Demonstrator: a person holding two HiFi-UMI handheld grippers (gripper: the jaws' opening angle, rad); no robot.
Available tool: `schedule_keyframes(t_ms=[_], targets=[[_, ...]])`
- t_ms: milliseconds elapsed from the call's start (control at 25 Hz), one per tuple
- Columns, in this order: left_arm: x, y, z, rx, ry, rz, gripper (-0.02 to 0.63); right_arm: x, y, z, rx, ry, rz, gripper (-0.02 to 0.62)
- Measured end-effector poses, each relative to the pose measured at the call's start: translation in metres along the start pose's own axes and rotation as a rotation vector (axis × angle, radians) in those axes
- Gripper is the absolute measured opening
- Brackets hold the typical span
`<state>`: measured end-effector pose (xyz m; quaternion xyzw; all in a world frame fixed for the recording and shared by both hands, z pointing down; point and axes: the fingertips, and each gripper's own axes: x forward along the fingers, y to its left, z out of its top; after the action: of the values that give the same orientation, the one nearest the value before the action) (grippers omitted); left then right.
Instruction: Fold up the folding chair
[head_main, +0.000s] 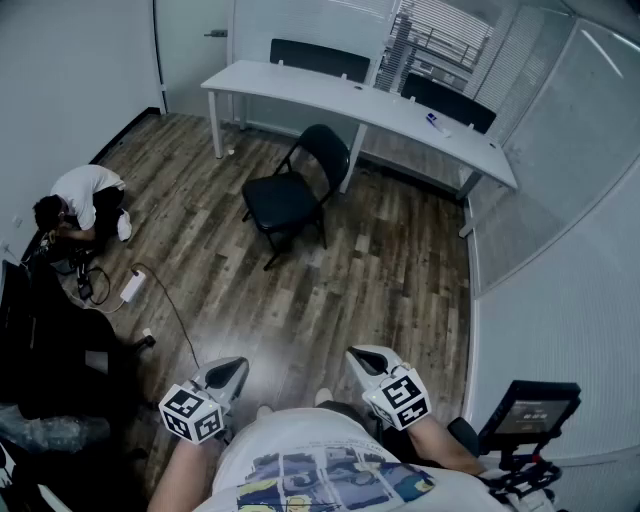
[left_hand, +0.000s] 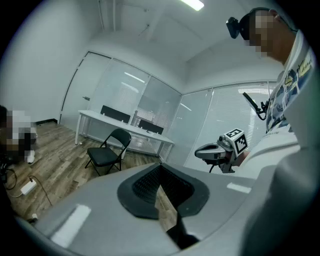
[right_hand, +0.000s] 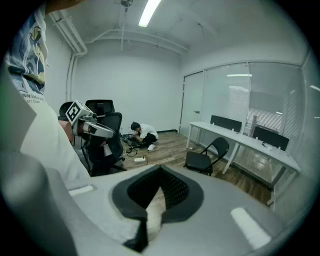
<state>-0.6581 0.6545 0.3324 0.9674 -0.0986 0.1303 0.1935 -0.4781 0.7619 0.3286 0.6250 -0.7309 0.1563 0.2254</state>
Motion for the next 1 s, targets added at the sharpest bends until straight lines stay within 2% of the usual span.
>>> schedule_keyframes(t_ms=[120, 280, 560, 760, 1000], targets=[[0.024, -0.001, 0.008, 0.028, -0.027, -0.021, 0.003, -0.003, -0.023, 0.0, -0.03, -0.017, -0.041, 0.002], [0.059, -0.012, 0.023, 0.044, -0.043, -0.026, 0.003, -0.015, -0.057, -0.006, -0.016, -0.026, -0.068, 0.002], [0.154, -0.057, 0.053, 0.039, 0.004, -0.009, 0.003, -0.048, -0.145, -0.031, 0.059, -0.018, -0.035, 0.002], [0.203, -0.081, 0.057, 0.043, 0.014, -0.016, 0.003, -0.072, -0.179, -0.055, 0.083, -0.019, -0.032, 0.002], [0.25, -0.101, 0.064, 0.037, 0.043, -0.009, 0.003, -0.097, -0.217, -0.081, 0.167, -0.031, -0.065, 0.003]])
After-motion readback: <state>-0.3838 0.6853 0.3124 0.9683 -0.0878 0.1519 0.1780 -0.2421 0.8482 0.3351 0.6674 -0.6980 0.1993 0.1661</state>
